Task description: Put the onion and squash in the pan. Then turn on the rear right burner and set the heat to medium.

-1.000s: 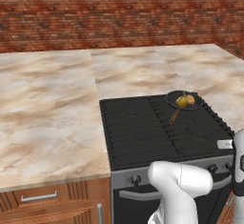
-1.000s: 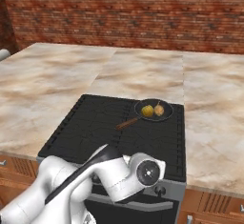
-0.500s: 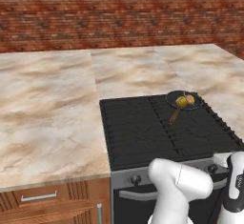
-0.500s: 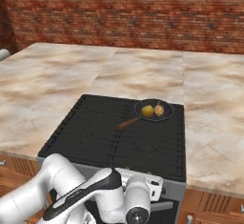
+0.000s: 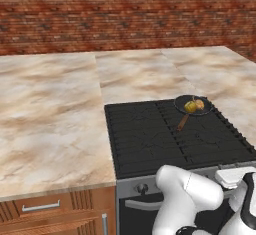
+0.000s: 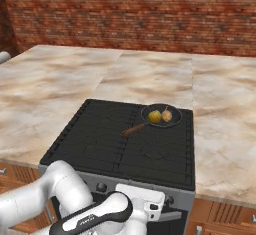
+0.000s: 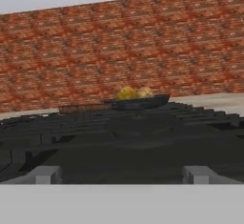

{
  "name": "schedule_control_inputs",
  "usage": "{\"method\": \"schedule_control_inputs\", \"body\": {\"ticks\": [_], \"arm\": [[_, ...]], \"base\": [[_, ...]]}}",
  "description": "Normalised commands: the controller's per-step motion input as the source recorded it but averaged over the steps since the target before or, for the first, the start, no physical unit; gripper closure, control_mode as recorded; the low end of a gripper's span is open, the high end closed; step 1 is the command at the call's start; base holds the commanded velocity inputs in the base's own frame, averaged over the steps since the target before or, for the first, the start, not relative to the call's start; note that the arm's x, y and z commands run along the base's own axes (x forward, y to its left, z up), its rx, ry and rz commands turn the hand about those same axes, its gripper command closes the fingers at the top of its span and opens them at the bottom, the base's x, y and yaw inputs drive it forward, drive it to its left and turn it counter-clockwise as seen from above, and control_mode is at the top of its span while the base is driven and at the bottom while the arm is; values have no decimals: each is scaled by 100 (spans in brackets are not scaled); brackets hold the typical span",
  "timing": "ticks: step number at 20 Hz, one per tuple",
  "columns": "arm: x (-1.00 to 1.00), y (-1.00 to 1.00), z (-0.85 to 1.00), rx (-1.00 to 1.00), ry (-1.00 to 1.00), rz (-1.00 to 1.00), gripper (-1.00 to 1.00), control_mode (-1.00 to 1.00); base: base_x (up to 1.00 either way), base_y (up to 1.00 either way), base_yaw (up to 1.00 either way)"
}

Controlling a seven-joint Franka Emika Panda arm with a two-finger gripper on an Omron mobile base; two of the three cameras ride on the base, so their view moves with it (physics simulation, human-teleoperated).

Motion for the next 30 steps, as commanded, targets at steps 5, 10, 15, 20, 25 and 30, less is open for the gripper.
{"method": "schedule_control_inputs", "body": {"ticks": [5,10,15,20,25,30], "arm": [[-13,-11,-4,-3,-5,-5,-100,-100],[-3,-19,-41,0,4,-1,-100,-100],[0,-2,-41,0,7,0,-100,-100],[0,-5,-34,0,6,0,-100,-100],[0,-12,-24,0,1,0,-100,-100],[0,-13,-30,0,2,0,-100,-100]], "base": [[0,0,0],[0,0,0],[0,0,0],[0,0,0],[0,0,0],[0,0,0]]}}
